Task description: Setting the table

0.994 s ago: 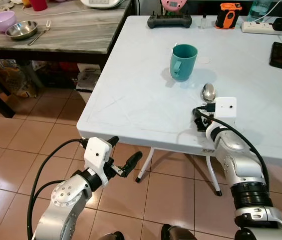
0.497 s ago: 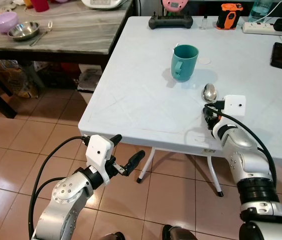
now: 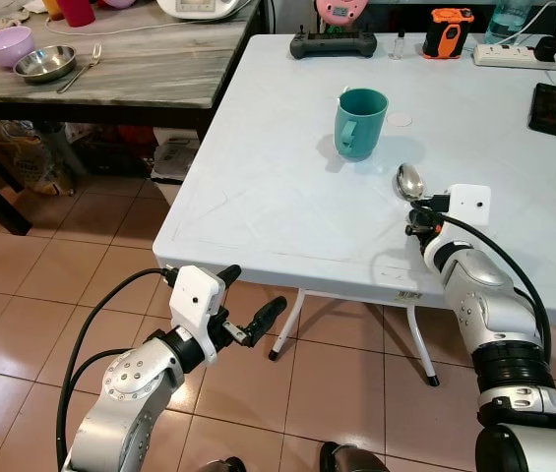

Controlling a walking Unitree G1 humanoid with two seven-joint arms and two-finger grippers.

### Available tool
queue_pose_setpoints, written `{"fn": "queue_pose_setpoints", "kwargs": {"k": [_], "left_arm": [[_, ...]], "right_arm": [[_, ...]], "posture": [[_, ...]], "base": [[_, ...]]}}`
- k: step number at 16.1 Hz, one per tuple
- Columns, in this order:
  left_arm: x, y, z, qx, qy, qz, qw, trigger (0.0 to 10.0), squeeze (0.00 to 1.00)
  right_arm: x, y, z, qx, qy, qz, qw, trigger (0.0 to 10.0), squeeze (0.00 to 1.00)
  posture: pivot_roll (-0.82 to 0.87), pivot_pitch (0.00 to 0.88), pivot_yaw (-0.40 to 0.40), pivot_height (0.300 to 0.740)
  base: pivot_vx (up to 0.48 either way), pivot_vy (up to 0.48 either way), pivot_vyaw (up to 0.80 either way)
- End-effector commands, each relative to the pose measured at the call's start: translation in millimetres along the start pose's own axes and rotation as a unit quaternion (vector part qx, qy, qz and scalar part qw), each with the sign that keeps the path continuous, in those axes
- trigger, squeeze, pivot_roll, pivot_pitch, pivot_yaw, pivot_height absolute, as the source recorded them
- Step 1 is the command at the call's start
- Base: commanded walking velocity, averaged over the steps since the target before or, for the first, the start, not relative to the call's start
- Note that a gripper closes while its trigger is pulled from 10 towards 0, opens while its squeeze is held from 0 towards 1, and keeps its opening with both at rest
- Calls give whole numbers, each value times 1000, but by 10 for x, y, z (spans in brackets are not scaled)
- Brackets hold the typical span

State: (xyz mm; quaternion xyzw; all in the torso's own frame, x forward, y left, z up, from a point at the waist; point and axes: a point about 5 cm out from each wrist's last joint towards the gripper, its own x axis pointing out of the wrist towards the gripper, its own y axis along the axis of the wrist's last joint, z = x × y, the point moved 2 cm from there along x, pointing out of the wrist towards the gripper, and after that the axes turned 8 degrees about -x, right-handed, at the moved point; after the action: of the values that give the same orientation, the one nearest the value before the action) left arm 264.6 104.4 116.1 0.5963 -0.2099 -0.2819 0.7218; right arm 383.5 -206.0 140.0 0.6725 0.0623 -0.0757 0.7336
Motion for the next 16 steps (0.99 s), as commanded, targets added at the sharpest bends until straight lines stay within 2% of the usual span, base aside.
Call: {"fn": "queue_pose_setpoints", "kwargs": {"k": [1,6,8,9,11,12,13,16], "left_arm": [[-24,18,-13,4,-2,2,1000,10000,0],[-10,23,-26,6,-2,4,1000,10000,0],[23,69,-59,7,15,16,1000,10000,0],[53,156,-117,8,39,40,998,10000,0],[80,228,-195,-1,65,58,996,10000,0],[103,322,-277,-15,86,82,993,10000,0],[112,345,-301,-17,92,88,992,10000,0],[148,373,-336,-19,103,98,990,10000,0]], "right_arm": [[-18,-279,-38,15,8,-54,998,0,0],[-48,-351,-44,23,5,-58,998,0,0],[-76,-290,-34,24,-4,-35,999,0,0],[-119,-159,-27,7,-14,4,1000,0,0],[-191,-21,-42,-6,-16,49,999,0,0],[-316,136,-73,-17,-19,103,994,0,0],[-371,182,-84,-15,-22,121,992,10000,0],[-552,270,-108,-29,-42,162,986,10000,0]], "posture": [[-180,176,80,740],[-181,167,84,740],[-182,161,83,740],[-184,155,83,740],[-186,144,79,740],[-189,132,78,740],[-190,130,79,740],[-199,109,84,740]], "base": [[0,0,0],[0,0,0],[0,0,0],[0,0,0],[0,0,0],[0,0,0],[0,0,0],[0,0,0]]}}
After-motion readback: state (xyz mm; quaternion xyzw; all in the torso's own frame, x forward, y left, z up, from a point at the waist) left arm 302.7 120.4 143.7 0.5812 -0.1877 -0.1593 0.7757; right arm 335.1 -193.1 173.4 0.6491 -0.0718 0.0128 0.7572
